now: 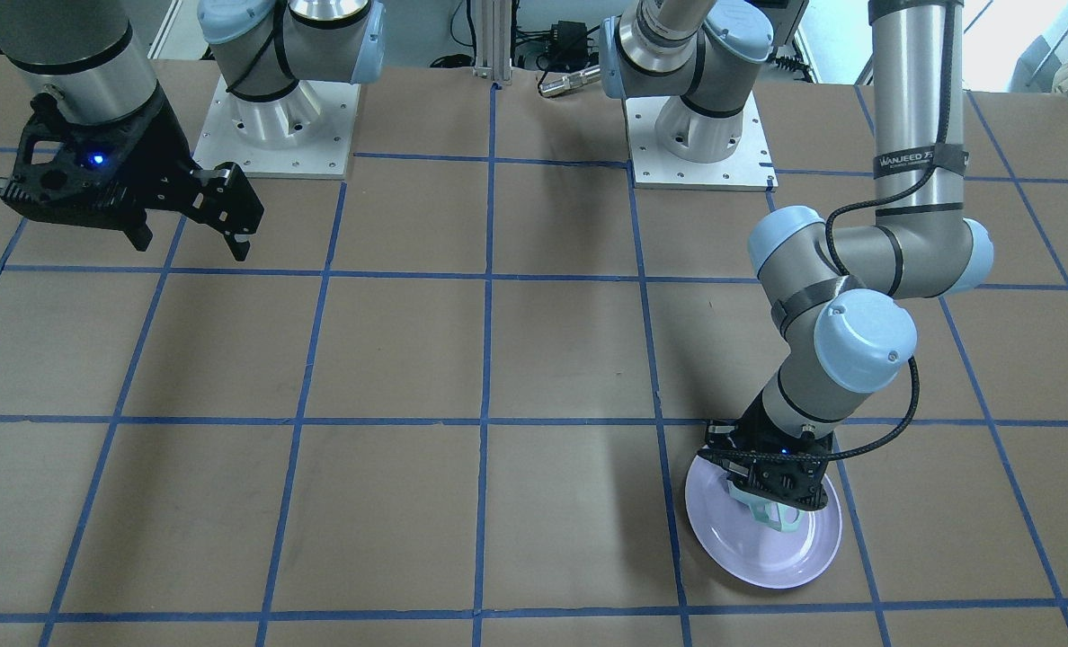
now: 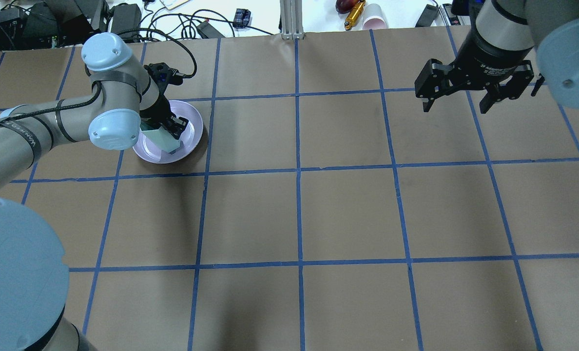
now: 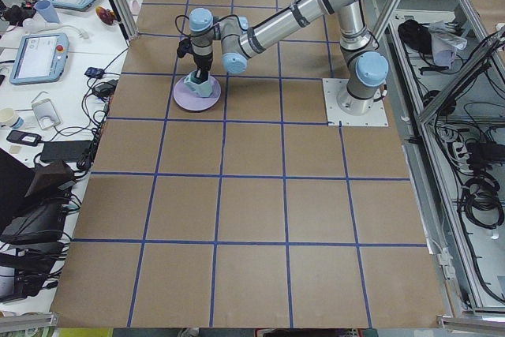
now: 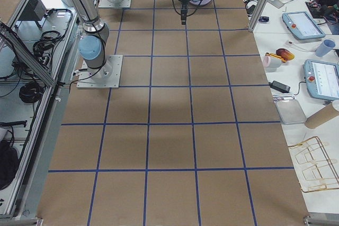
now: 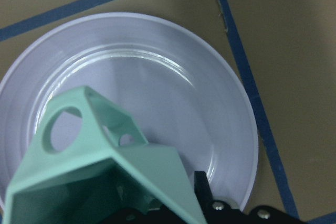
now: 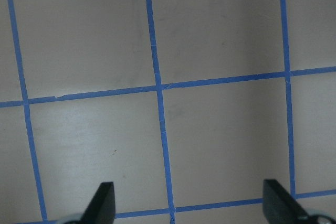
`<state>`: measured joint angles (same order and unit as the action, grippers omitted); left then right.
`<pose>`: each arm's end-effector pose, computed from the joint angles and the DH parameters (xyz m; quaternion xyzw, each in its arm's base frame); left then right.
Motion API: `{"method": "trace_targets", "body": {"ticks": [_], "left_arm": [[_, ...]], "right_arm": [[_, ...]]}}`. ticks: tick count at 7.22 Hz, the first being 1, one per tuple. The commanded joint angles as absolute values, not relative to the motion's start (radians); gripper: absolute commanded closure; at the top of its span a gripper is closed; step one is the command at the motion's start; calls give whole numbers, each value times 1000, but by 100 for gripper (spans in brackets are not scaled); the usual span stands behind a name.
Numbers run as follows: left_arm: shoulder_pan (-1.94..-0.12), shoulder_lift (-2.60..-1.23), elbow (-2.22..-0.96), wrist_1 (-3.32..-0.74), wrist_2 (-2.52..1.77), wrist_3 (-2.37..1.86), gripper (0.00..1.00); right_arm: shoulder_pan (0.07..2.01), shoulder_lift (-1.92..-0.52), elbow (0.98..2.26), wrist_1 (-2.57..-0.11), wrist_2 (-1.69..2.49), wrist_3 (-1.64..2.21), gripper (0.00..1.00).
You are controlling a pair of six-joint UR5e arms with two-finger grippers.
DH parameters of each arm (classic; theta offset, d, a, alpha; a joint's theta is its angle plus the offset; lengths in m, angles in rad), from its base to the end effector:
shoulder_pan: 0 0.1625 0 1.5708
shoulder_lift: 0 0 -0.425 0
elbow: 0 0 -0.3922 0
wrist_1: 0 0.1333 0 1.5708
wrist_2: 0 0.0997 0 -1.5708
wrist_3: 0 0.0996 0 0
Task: Flip cup and place on plate
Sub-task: 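Rotate the left wrist to turn the mug upright above the plate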
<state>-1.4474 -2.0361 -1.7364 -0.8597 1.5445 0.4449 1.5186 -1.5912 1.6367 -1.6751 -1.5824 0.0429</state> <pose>-0.0592 -0.6268 0.2197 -0.1604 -0.9861 0.0422 0.0014 0.1065 -0.4947 0.4760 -0.0477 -0.9984 0.0294 0.0059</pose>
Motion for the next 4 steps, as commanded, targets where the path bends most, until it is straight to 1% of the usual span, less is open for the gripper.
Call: {"method": "trace_targets", "body": {"ticks": [1,3,4], "left_arm": [[-1448,-2037,-1740,-857,1554,445,100],[-1448,-2039,-1740,-857,1554,443,100],[-1448,-2042,-1738,-859,1555,442,97]], "right_arm": [[1519,-1591,1637,-1675,-1583,43,0],[1519,-1591,1637,-1675,-1583,43,0],[1519,-1592,1637,-1675,-1583,43,0]]}}
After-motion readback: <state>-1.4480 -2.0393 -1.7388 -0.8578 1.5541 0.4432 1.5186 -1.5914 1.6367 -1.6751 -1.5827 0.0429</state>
